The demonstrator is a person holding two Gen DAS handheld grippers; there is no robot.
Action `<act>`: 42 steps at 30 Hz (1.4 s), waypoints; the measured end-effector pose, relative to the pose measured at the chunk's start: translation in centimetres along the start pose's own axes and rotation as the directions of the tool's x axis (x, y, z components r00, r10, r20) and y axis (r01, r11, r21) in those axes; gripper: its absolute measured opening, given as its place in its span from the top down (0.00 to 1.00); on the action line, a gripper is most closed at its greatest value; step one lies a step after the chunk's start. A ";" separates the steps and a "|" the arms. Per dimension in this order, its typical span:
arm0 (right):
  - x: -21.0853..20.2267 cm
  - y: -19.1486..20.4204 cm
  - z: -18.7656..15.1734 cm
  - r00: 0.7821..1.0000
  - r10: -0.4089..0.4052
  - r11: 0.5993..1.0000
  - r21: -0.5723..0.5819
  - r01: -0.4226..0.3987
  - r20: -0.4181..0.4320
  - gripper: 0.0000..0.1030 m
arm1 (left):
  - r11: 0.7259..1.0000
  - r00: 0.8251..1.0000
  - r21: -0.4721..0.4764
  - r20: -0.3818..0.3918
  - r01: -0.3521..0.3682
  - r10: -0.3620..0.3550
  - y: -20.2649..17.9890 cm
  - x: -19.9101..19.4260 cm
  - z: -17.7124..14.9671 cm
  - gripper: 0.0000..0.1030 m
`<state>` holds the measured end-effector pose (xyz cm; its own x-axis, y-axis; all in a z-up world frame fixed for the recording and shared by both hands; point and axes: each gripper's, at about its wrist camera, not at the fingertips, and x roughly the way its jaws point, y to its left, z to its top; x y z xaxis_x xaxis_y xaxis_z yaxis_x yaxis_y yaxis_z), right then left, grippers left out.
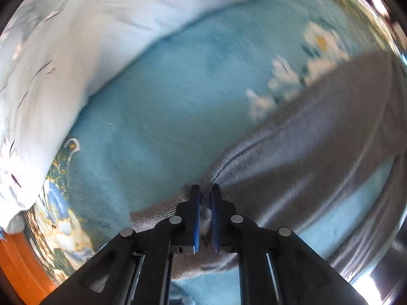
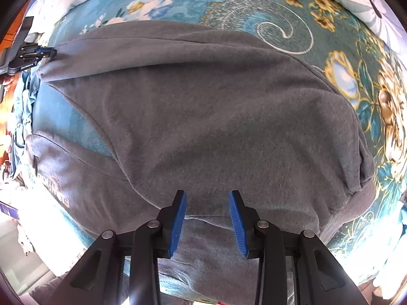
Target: Fold clothes
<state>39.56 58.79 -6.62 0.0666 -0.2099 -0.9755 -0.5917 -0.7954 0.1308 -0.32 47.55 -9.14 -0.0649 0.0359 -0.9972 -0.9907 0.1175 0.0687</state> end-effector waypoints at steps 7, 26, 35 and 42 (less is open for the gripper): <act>0.0 -0.2 -0.1 1.000 0.022 0.998 0.061 -0.024 0.022 0.63 | 0.962 0.999 -0.273 0.029 -0.017 0.026 3.1 1.3 1.8 0.89; -4.1 -12.0 -9.7 0.977 -0.079 0.856 0.516 -0.035 0.197 0.47 | 0.357 0.923 -0.852 0.349 0.384 -0.159 -0.9 -5.8 -13.2 0.64; -3.6 -20.5 -12.7 0.966 -0.014 0.743 0.649 -0.163 0.259 0.47 | 0.253 0.880 -0.864 0.351 0.436 -0.321 -15.3 -7.1 -14.3 0.64; -1.2 -23.5 -10.6 0.951 0.079 0.791 0.562 -0.243 0.300 0.43 | 0.390 0.892 -0.818 0.299 0.422 -0.340 -22.9 -11.0 -11.1 0.64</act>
<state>61.83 71.70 -6.62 -0.2242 -0.0915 -0.9702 -0.9356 -0.2585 0.2406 21.71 33.43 -0.02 0.3143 0.2885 -0.9044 -0.5115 -0.7511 -0.4174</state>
